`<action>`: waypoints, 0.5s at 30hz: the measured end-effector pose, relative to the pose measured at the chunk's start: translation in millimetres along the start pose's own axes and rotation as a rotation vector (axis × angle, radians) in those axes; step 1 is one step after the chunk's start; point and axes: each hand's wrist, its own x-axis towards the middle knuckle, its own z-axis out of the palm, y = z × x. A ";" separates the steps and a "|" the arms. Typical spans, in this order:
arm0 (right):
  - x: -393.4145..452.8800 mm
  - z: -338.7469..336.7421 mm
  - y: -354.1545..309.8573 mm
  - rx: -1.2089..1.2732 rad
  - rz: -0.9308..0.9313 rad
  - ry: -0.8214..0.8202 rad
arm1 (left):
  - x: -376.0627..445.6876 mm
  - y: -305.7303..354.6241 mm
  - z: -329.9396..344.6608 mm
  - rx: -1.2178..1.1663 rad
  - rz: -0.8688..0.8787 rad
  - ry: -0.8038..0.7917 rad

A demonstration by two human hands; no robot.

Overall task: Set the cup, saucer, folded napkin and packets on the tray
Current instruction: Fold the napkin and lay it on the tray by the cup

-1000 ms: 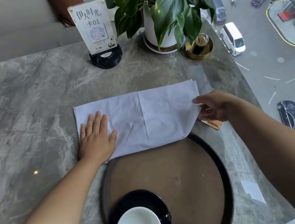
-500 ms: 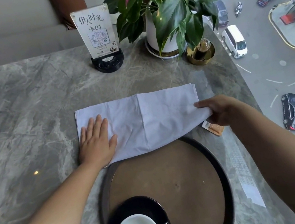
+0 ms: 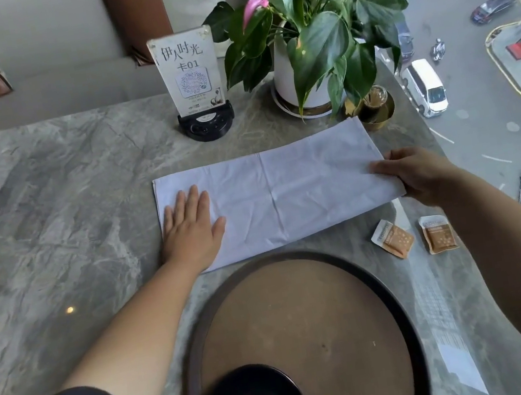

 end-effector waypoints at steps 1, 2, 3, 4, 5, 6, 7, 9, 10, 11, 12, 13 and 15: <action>-1.8 1.9 -0.1 -0.015 -0.044 0.013 | -1.6 -1.2 0.8 -0.002 0.000 -0.003; -5.2 4.7 -0.8 -0.022 -0.087 0.021 | -4.6 -2.7 2.0 -0.005 0.002 -0.003; -9.4 8.8 -2.7 -0.022 -0.132 0.022 | -8.8 -4.7 3.4 -0.007 0.005 0.001; -14.6 14.0 -5.3 -0.014 -0.172 0.016 | -14.8 -7.3 5.4 -0.009 0.010 0.008; -19.8 20.4 -9.0 0.000 -0.208 0.007 | -22.2 -10.5 7.9 -0.012 0.017 0.019; -25.1 27.8 -13.5 0.010 -0.242 -0.008 | -30.7 -14.2 10.7 -0.012 0.025 0.027; -30.1 36.4 -18.1 0.014 -0.277 -0.031 | -39.2 -17.5 13.4 -0.008 0.031 0.026; -39.7 56.8 -27.1 0.027 -0.338 -0.086 | -51.9 -21.7 17.7 0.006 0.021 0.012; -43.3 67.9 -30.5 0.030 -0.361 -0.104 | -55.0 -21.8 18.5 0.012 0.010 0.003; -46.1 80.3 -33.0 0.024 -0.378 -0.113 | -55.5 -20.8 17.9 0.016 0.000 -0.006; -48.4 93.6 -34.9 0.015 -0.386 -0.128 | -55.2 -19.9 16.7 0.016 -0.003 -0.014; -50.2 108.0 -36.2 0.011 -0.387 -0.151 | -54.9 -19.3 14.8 0.006 -0.002 -0.020; -51.7 137.2 -37.3 0.004 -0.380 -0.195 | -57.1 -20.5 11.4 -0.040 0.007 -0.016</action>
